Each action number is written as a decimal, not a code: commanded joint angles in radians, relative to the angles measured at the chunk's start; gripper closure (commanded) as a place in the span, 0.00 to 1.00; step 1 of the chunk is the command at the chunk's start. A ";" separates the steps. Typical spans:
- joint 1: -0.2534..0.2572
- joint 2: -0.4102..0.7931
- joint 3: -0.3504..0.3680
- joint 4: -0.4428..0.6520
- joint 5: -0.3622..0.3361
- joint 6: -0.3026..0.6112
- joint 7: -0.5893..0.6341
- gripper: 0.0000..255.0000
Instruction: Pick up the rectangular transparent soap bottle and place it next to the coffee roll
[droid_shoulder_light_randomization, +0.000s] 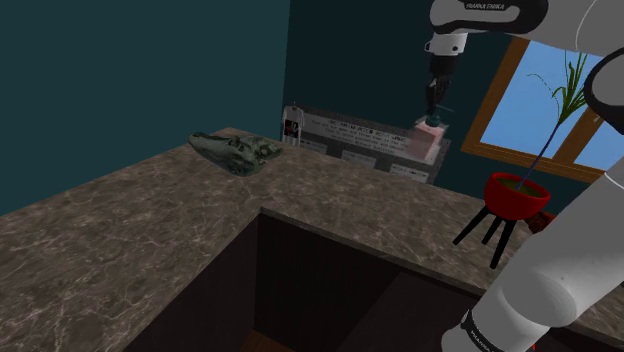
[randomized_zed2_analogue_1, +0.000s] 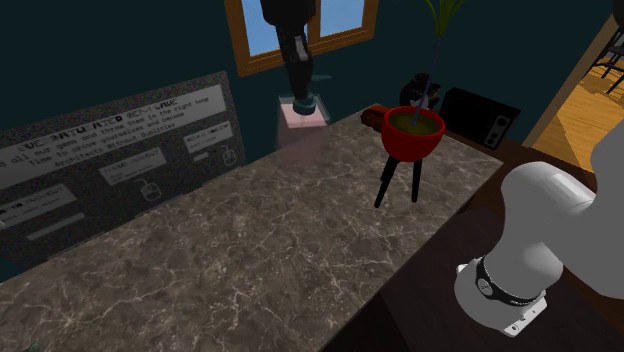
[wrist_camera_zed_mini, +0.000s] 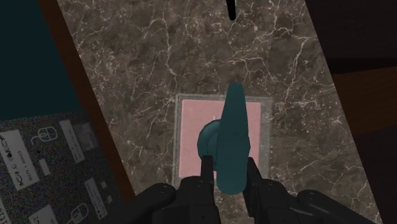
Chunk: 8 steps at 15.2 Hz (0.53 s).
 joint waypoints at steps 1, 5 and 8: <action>-0.019 -0.012 -0.025 -0.029 -0.008 0.025 -0.040 1.00; -0.059 -0.010 -0.083 -0.056 -0.016 0.073 -0.131 1.00; -0.090 0.005 -0.129 -0.064 -0.015 0.109 -0.202 1.00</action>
